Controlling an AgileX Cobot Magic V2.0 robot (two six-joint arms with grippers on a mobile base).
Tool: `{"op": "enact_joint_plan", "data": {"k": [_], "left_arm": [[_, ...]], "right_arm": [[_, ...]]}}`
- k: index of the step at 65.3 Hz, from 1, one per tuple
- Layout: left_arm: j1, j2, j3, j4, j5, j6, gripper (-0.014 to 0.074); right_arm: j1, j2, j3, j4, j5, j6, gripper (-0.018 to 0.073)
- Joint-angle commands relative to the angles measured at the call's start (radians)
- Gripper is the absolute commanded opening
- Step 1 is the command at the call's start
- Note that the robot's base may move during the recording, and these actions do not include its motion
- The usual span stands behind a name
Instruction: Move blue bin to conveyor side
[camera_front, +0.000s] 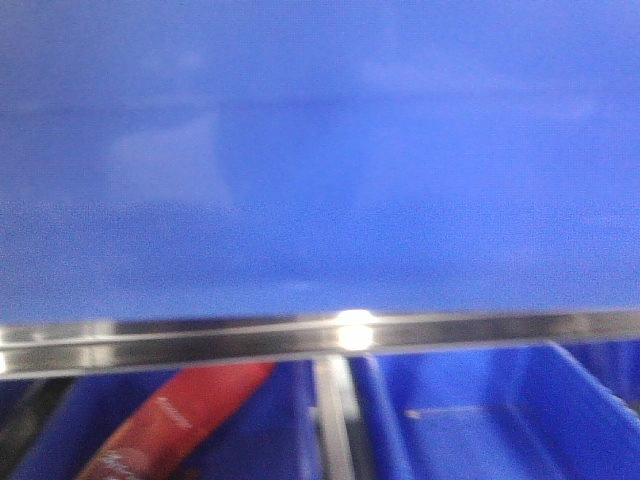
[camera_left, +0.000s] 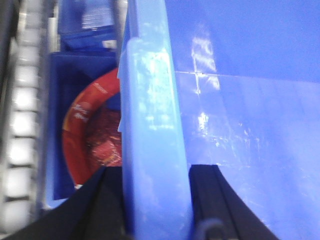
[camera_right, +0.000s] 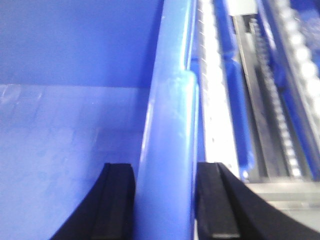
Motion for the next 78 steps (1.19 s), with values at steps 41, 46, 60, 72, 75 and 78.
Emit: {"op": "enact_joint_plan", "data": {"k": [41,46,60,72,75,78], "left_arm": [[0.005,-0.037,-0.012,0.05,-0.086,0.01,0.0001],[0.005,-0.037,-0.012,0.05,-0.086,0.01,0.0001],[0.005,-0.037,-0.012,0.05,-0.086,0.01,0.0001],[0.005,-0.037,-0.012,0.05,-0.086,0.01,0.0001],[0.005,-0.037,-0.012,0.05,-0.086,0.01,0.0001],[0.005,-0.037,-0.012,0.05,-0.086,0.01,0.0001]], "right_arm": [[-0.008,-0.019,-0.015,-0.094,-0.082,-0.019,-0.0073],[-0.008,-0.019,-0.015,-0.094,-0.082,-0.019,-0.0073],[-0.008,-0.019,-0.015,-0.094,-0.082,-0.019,-0.0073],[-0.008,-0.019,-0.015,-0.094,-0.082,-0.019,-0.0073],[-0.008,-0.019,-0.015,-0.094,-0.082,-0.019,-0.0073],[-0.008,-0.019,-0.015,-0.094,-0.082,-0.019,-0.0073]]}}
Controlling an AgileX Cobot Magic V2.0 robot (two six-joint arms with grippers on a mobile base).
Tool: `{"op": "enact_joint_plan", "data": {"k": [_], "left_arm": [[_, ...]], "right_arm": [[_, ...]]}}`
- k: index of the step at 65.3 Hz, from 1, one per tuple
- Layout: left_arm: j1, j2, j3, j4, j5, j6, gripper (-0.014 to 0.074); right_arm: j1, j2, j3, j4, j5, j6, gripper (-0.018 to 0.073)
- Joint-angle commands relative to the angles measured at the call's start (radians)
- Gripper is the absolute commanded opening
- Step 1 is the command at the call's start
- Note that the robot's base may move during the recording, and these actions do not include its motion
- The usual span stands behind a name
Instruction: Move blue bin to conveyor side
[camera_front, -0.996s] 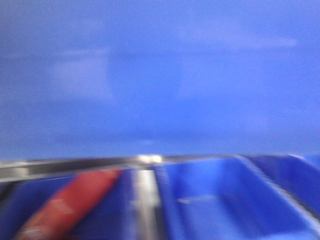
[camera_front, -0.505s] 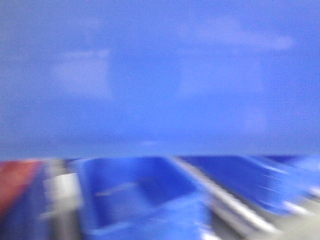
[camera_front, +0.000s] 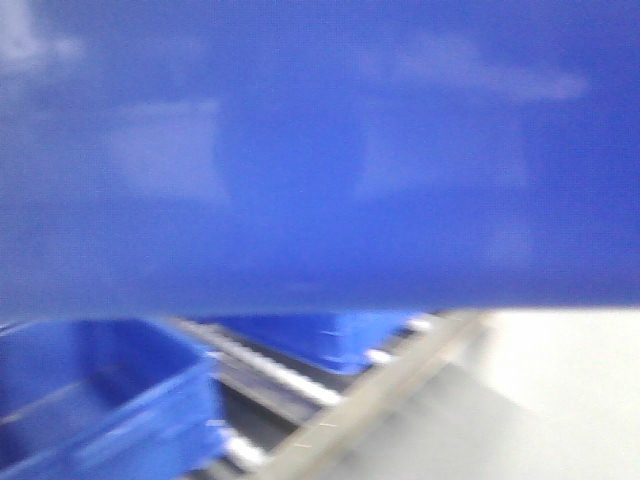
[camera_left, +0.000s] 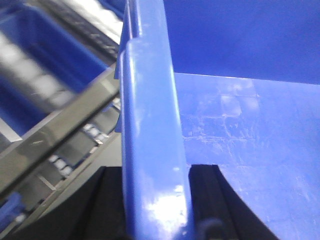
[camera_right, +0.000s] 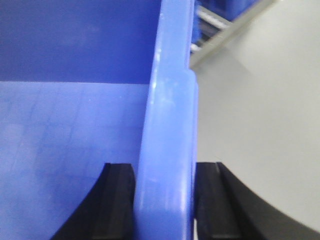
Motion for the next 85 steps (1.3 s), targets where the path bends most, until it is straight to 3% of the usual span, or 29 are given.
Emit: {"op": "enact_joint_plan", "data": {"k": [1,85], "left_arm": [[0.005,-0.018,-0.012,0.052,-0.08,0.012,0.0001],[0.005,-0.017,-0.012,0.063,-0.08,0.012,0.0001]], "right_arm": [[-0.008,-0.019,-0.015,-0.094,-0.08,-0.019,-0.0073],[-0.008,-0.019,-0.015,-0.094,-0.08,-0.019,-0.0073]]}}
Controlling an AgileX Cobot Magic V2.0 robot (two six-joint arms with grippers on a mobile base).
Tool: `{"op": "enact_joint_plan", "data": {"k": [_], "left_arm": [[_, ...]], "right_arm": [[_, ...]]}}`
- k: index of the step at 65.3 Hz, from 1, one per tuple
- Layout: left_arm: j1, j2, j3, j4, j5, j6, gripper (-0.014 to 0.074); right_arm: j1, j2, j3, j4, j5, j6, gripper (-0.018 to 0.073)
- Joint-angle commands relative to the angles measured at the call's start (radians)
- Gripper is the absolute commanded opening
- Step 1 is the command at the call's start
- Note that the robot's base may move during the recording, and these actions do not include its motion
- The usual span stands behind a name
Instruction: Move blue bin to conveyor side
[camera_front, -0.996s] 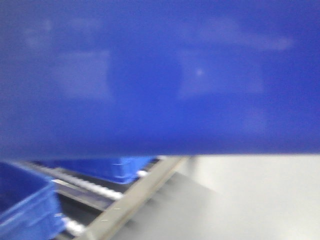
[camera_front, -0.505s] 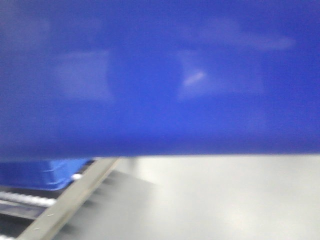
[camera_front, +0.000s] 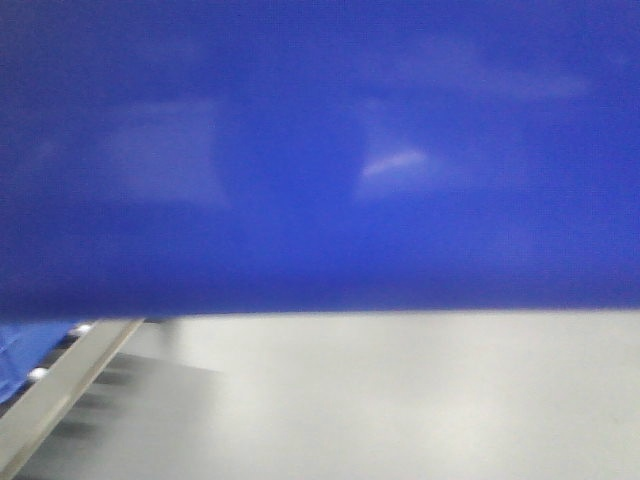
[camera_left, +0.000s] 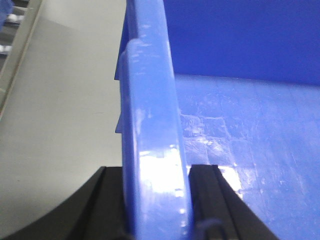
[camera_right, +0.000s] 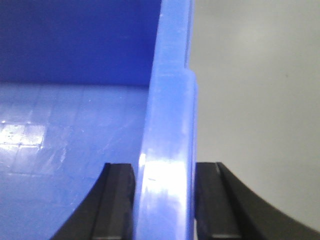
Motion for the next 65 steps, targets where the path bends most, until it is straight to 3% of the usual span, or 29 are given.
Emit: {"op": "enact_joint_plan", "data": {"k": [1,65], "left_arm": [[0.005,-0.017,-0.012,0.063,-0.08,0.012,0.0001],[0.005,-0.017,-0.012,0.067,-0.08,0.012,0.0001]], "right_arm": [[-0.008,-0.019,-0.015,-0.094,-0.08,-0.019,-0.0073],[-0.008,-0.019,-0.015,-0.094,-0.08,-0.019,-0.0073]]}}
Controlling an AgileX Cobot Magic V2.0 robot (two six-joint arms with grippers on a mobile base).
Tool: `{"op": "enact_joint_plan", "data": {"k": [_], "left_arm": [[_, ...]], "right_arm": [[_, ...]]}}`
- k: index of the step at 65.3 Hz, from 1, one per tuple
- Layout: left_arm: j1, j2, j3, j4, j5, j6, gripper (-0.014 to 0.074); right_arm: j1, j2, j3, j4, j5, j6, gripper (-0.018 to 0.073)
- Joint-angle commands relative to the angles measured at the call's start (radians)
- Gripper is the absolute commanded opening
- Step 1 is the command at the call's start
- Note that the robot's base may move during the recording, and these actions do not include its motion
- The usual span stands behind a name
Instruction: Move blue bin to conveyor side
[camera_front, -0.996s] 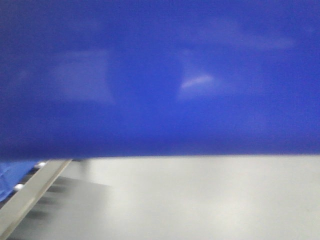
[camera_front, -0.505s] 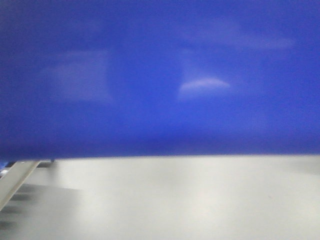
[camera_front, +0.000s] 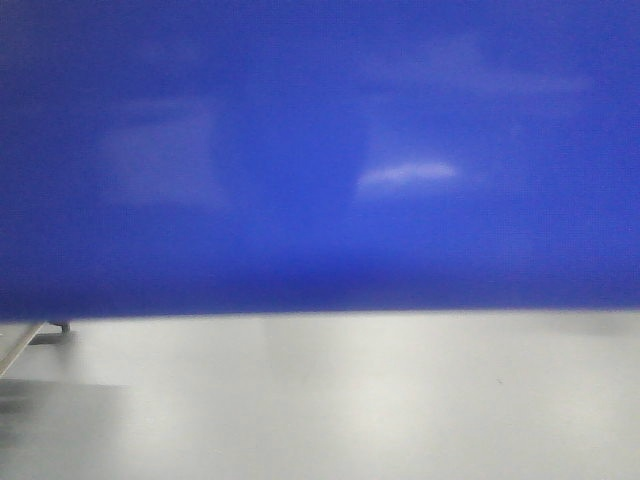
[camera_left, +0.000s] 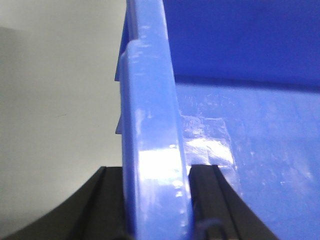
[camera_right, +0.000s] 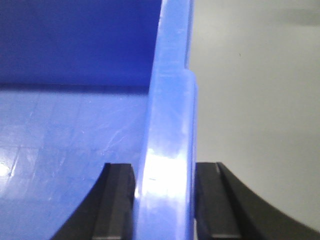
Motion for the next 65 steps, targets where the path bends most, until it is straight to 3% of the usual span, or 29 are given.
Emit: {"op": "enact_joint_plan", "data": {"k": [1,65], "left_arm": [[0.005,-0.017,-0.012,0.065,-0.08,0.014,0.0001],[0.005,-0.017,-0.012,0.065,-0.08,0.014,0.0001]], "right_arm": [[-0.008,-0.019,-0.015,-0.094,-0.08,-0.019,-0.0073],[-0.008,-0.019,-0.015,-0.094,-0.08,-0.019,-0.0073]]}}
